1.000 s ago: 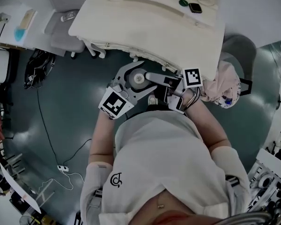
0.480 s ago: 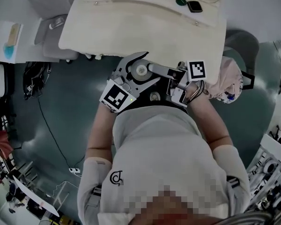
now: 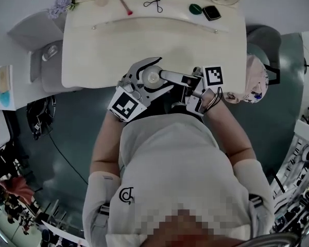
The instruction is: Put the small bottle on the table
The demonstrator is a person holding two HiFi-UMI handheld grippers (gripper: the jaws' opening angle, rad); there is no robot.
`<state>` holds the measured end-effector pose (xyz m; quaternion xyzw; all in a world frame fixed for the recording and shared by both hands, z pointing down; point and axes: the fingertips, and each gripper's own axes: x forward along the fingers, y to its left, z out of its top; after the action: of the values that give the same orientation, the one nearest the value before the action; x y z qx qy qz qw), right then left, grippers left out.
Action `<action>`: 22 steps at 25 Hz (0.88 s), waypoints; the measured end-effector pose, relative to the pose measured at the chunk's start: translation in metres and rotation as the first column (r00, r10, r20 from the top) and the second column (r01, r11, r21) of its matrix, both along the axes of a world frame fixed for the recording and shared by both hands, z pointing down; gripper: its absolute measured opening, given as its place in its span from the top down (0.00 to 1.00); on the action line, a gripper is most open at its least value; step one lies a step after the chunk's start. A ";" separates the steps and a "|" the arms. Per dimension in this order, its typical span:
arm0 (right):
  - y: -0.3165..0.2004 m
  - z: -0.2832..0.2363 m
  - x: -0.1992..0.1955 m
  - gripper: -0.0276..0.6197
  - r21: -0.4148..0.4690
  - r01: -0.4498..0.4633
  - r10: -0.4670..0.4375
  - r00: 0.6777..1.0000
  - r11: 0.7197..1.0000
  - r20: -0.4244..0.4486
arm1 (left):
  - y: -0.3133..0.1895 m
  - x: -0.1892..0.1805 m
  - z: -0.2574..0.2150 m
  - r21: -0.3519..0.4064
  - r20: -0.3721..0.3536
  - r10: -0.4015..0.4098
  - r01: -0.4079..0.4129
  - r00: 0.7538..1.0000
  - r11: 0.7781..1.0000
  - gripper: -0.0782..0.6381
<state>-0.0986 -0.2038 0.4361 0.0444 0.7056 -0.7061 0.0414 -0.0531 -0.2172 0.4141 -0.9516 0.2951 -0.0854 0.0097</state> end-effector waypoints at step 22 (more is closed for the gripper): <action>-0.106 0.112 -0.052 0.55 0.090 -0.225 0.241 0.935 0.970 -0.262 | -0.093 -0.066 0.134 -0.202 -0.003 0.082 -0.081 0.997 0.976 0.40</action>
<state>-0.1505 -0.3102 0.5481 -0.1352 0.7252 -0.6746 0.0266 -0.1194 -0.3098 0.5481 -0.9587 0.2457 -0.1170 -0.0827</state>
